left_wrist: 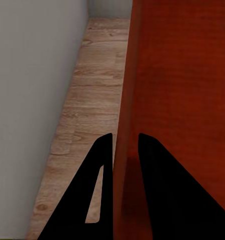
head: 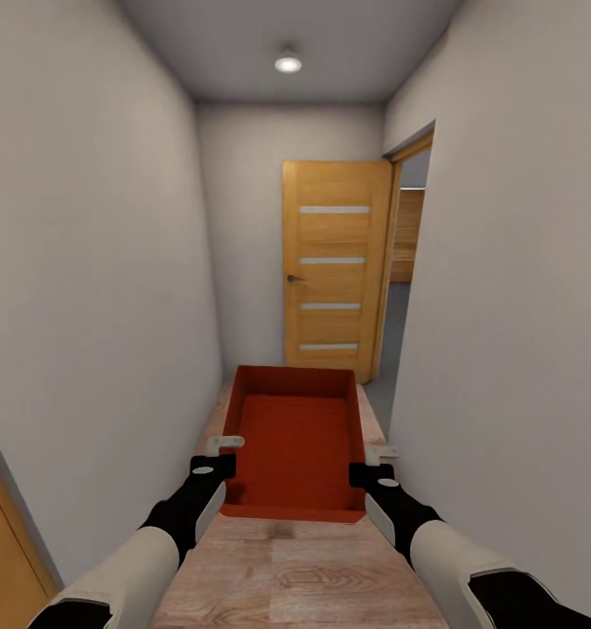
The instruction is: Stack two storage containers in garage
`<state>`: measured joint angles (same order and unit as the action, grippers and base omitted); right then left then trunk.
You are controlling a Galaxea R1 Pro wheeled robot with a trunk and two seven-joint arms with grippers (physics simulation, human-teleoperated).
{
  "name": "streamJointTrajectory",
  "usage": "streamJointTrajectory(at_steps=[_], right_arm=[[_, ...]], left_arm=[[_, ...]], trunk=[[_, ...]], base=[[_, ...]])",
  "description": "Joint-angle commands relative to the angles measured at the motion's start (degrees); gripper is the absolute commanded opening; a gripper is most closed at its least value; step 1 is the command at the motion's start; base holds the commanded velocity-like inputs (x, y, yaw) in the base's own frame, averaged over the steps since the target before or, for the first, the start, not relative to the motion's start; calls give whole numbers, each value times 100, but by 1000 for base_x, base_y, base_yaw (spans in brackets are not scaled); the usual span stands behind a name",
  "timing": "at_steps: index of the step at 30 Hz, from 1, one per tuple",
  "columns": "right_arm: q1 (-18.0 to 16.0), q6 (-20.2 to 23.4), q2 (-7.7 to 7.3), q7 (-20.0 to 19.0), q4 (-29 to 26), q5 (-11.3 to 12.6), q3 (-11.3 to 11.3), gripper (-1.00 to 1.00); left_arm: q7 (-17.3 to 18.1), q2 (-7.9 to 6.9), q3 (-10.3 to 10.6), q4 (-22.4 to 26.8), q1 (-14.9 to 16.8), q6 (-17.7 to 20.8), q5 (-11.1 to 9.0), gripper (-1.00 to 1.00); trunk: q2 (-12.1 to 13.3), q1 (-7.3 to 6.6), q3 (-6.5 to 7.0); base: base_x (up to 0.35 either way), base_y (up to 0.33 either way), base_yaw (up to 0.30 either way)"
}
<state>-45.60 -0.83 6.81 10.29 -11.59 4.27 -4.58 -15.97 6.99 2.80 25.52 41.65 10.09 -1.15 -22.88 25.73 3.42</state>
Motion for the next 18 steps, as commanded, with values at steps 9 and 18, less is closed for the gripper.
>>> streamJointTrajectory(at_steps=[9, 18], right_arm=[[-2, -14, -145, 35, -2, 3, 19, -100], [-2, -14, -151, 35, -2, 4, 23, -100]], left_arm=[[-108, -82, -17, 15, 1, 55, 87, -100], [-108, -81, -17, 15, 1, 55, 89, -100]], trunk=[[-4, 5, -2], [-4, 5, -2]], base=[[323, 0, 0], [323, 0, 0]])
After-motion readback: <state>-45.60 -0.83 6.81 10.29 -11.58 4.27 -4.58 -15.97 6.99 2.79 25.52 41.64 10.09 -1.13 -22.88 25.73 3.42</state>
